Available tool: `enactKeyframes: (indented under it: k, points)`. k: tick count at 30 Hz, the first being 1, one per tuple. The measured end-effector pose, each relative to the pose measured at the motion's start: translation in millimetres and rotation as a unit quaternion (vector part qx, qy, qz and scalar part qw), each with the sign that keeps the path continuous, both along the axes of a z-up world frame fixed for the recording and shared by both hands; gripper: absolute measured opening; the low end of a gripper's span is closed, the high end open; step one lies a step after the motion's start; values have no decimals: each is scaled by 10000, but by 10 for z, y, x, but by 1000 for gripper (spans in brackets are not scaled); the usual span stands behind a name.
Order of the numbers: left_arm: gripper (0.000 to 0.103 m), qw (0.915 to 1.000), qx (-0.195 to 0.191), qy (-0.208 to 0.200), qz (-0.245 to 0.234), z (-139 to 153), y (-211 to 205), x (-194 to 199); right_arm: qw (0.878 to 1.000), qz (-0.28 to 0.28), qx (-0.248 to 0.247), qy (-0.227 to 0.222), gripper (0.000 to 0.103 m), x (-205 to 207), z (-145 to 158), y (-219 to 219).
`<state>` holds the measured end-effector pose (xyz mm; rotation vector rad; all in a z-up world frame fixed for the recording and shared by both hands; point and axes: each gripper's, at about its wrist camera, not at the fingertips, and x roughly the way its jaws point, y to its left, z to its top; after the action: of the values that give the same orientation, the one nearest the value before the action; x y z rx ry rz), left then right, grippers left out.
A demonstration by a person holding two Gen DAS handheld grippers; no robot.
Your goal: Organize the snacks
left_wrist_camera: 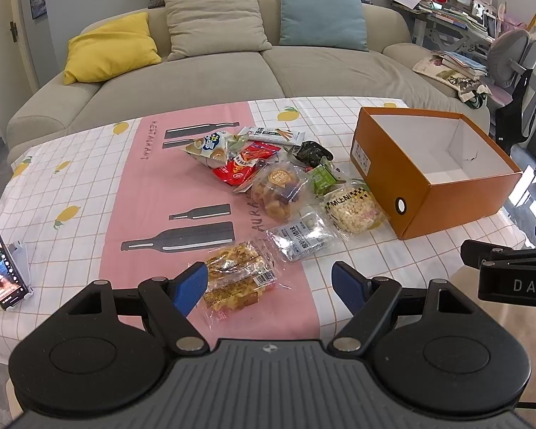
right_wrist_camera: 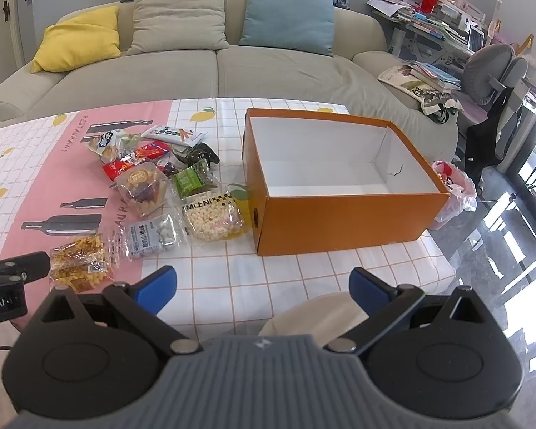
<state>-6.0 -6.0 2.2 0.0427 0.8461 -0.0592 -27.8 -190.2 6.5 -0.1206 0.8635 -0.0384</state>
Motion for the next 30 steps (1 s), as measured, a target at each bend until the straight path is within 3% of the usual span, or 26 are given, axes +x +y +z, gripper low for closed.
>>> enactKeyframes:
  k: [30]
  points:
    - [92,10000,-51,12,17,3,29,8,10000,24,-46,-20,100,-14,11,9]
